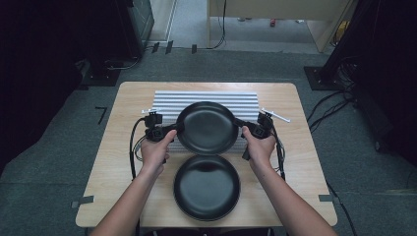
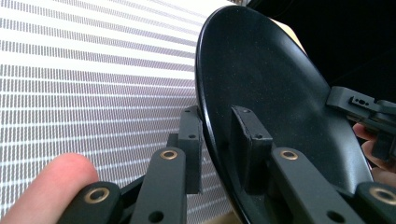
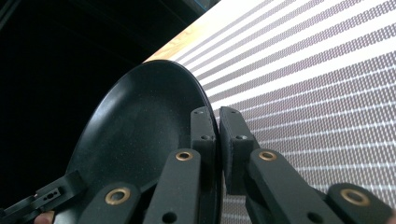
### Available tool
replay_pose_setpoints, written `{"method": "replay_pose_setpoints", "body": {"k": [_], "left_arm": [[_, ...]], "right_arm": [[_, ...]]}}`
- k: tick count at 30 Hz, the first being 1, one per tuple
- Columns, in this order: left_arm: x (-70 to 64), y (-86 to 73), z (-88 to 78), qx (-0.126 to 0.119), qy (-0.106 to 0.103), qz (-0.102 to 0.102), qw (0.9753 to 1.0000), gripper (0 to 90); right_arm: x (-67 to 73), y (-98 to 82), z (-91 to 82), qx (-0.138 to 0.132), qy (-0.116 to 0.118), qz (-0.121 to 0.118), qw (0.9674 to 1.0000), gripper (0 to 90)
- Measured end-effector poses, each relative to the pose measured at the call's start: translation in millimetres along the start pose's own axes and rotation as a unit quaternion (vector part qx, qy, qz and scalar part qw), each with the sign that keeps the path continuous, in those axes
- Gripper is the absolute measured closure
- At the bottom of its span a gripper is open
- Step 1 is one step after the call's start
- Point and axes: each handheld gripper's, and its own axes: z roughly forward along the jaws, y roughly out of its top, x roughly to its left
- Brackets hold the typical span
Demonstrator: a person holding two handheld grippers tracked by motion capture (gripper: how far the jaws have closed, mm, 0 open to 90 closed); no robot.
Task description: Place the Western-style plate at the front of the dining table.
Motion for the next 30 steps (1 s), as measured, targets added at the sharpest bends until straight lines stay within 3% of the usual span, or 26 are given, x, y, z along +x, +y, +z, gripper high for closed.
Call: {"method": "replay_pose_setpoints", "body": {"k": [5,13,14,20,30], "left_arm": [[5.9,9.8,17.6,0.008,0.001,-0.017,0.9998,75.8],[10.2,19.5,36.1,0.012,0.007,-0.017,0.9998,75.7],[14.2,21.5,41.0,0.012,0.002,-0.027,0.9996,76.0],[26.9,23.6,55.0,0.005,0.005,-0.051,0.9987,76.7],[41.7,24.9,73.2,0.014,0.015,-0.062,0.9978,76.7]], "right_arm": [[-5.8,7.5,11.1,-0.012,-0.009,0.002,0.9999,85.9],[-13.2,16.4,24.5,-0.019,-0.027,-0.004,0.9994,85.9],[-13.6,18.0,27.3,-0.021,-0.031,-0.005,0.9993,85.8],[-14.5,21.0,40.6,-0.025,-0.044,-0.013,0.9986,85.8],[-23.5,19.5,62.3,-0.023,-0.063,-0.011,0.9977,85.4]]}}
